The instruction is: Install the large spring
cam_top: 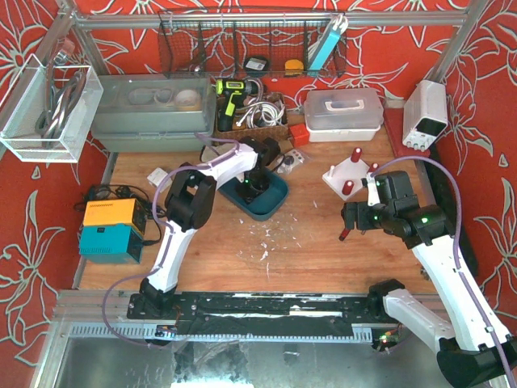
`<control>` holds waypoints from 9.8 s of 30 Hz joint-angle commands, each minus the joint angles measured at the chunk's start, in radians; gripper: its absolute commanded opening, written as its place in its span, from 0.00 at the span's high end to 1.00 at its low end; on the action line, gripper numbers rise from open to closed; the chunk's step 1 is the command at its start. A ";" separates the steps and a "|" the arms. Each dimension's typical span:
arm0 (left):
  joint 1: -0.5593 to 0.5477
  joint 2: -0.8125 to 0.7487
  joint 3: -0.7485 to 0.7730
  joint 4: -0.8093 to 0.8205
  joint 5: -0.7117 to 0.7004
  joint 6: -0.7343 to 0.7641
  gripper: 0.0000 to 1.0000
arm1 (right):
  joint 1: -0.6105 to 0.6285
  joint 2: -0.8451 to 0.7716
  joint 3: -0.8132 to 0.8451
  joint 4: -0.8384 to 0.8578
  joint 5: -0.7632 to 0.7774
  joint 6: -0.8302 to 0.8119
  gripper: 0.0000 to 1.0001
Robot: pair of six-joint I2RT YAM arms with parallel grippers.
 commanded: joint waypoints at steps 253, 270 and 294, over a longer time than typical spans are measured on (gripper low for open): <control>0.345 -1.011 -1.689 2.108 -0.267 1.448 0.00 | -0.193 0.384 -0.712 1.737 0.388 -0.298 0.01; 0.406 -0.867 -1.838 2.463 -0.246 1.401 0.00 | -0.224 0.559 -0.741 1.939 0.362 -0.280 0.01; 0.415 -0.884 -1.814 2.413 -0.237 1.386 0.00 | -0.223 0.550 -0.736 1.915 0.365 -0.279 0.01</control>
